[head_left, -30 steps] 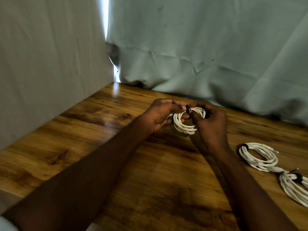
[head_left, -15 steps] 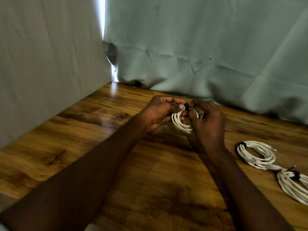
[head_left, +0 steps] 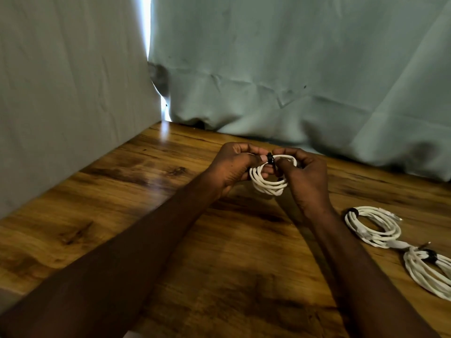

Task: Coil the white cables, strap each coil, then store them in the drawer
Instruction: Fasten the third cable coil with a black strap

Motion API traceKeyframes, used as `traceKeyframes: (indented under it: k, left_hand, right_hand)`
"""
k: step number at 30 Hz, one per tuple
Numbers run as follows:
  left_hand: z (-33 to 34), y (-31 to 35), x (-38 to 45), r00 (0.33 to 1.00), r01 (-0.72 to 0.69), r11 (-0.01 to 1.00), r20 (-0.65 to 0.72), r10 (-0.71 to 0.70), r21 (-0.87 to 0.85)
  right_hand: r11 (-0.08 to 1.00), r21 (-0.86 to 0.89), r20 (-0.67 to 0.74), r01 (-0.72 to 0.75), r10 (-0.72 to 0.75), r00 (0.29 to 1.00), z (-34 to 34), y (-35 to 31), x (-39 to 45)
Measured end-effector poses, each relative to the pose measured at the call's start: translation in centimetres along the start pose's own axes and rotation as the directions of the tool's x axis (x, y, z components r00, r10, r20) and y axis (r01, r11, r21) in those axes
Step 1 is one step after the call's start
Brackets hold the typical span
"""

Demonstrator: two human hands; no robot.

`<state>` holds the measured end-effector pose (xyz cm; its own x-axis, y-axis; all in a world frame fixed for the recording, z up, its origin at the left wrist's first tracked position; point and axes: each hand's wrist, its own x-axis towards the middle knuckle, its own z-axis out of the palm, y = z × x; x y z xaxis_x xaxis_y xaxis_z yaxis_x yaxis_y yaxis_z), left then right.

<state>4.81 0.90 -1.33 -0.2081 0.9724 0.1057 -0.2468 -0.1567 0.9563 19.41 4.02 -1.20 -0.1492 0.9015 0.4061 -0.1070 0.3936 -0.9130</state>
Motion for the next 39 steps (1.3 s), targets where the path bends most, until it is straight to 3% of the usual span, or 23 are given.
traceKeyframes:
  k: [6, 15, 23, 31, 39]
  left_hand:
    - [-0.1, -0.2, -0.1, 0.998, -0.039, 0.997, 0.054, 0.036, 0.067]
    - [0.0, -0.1, -0.1, 0.997, -0.057, 0.998, 0.053, 0.056, 0.017]
    - [-0.2, 0.1, -0.2, 0.999, -0.02, 1.0, 0.027, 0.019, 0.021]
    - [0.1, 0.0, -0.2, 0.999, -0.035, 0.999, 0.037, 0.033, 0.035]
    - [-0.3, -0.5, 0.8, 0.976, -0.192, 0.98, -0.094, 0.197, 0.055]
  right_hand:
    - [0.992, 0.093, 0.001, -0.081, 0.081, 0.997, -0.4, 0.1, 0.1]
    - [0.971, 0.189, 0.01, -0.143, 0.144, 0.99, -0.4, -0.1, 0.1]
    - [1.0, 0.003, 0.016, -0.021, 0.021, 1.0, -0.3, 0.0, -0.2]
    - [1.0, 0.02, -0.025, -0.009, 0.009, 1.0, -0.4, 0.4, 0.4]
    - [0.902, 0.305, 0.105, -0.307, 0.289, 0.952, -0.6, 2.1, 1.3]
